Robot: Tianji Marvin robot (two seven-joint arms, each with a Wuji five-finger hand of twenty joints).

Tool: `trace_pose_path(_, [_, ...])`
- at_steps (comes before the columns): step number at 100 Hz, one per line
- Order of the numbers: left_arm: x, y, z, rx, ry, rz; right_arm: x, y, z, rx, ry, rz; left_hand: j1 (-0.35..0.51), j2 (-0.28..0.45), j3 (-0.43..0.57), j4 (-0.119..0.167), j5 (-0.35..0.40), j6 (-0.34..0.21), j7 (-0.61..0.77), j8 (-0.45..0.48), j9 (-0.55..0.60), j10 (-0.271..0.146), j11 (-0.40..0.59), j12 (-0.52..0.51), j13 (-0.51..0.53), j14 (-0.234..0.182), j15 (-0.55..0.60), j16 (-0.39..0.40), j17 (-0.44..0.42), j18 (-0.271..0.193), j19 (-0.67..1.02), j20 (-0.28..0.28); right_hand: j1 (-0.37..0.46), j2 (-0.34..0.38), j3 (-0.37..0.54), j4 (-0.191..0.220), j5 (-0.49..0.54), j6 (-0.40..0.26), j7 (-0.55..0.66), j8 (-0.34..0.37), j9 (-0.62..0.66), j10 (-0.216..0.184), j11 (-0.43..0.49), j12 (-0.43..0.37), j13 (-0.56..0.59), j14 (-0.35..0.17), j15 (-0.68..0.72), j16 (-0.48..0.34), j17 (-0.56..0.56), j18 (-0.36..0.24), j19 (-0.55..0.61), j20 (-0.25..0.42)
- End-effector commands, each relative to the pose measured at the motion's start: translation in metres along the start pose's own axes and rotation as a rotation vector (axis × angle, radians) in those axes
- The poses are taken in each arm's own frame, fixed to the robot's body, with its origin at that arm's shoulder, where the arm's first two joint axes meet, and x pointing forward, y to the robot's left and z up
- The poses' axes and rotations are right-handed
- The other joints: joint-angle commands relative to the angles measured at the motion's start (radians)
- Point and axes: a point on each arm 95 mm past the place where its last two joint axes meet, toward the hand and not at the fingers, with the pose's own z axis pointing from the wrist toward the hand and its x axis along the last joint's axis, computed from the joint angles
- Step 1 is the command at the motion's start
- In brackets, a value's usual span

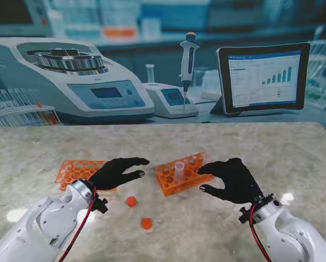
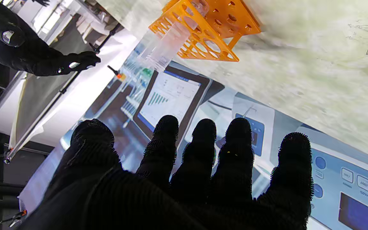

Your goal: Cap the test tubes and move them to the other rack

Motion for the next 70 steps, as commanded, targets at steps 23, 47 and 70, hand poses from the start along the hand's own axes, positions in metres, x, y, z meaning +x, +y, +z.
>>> trace_pose_path(23, [-0.0016, 0.0005, -0.0010, -0.005, -0.004, -0.003, 0.0000, -0.0048, 0.0038, 0.022, -0.006, 0.006, -0.018, 0.038, -0.013, 0.013, -0.005, 0.003, -0.022, -0.003, -0.008, 0.001, -0.012, -0.020, -0.001, -0.009, -0.014, -0.015, -0.009, 0.004, -0.040, -0.027, -0.018, 0.029, -0.003, 0.024, -0.035, 0.013, -0.022, -0.001, -0.030, 0.008, -0.008, -0.005, -0.035, 0.001, -0.027, -0.008, -0.025, -0.018, -0.018, -0.009])
trace_pose_path(47, [-0.0026, 0.0011, 0.0010, -0.013, -0.008, -0.007, -0.0039, -0.0049, 0.0057, 0.018, -0.023, -0.003, -0.018, 0.037, -0.012, 0.013, -0.004, 0.000, -0.021, -0.002, -0.008, -0.003, -0.011, -0.019, -0.002, -0.012, -0.014, -0.014, -0.011, 0.001, -0.041, -0.026, -0.010, 0.024, -0.003, 0.025, -0.032, 0.016, -0.021, 0.000, -0.028, 0.010, -0.006, -0.002, -0.036, 0.006, -0.025, -0.006, -0.026, -0.021, -0.019, -0.004])
trace_pose_path(70, [-0.0034, 0.0008, -0.0003, -0.018, -0.012, -0.009, -0.0050, -0.0035, 0.0080, 0.017, -0.045, -0.014, -0.019, 0.037, -0.012, 0.013, -0.002, -0.003, -0.018, 0.000, -0.006, -0.005, -0.009, -0.018, -0.002, -0.013, -0.014, -0.013, -0.011, 0.001, -0.040, -0.024, -0.004, 0.016, -0.005, 0.025, -0.032, 0.019, -0.021, 0.001, -0.030, 0.010, -0.006, 0.001, -0.038, 0.007, -0.025, -0.004, -0.026, -0.021, -0.020, 0.001])
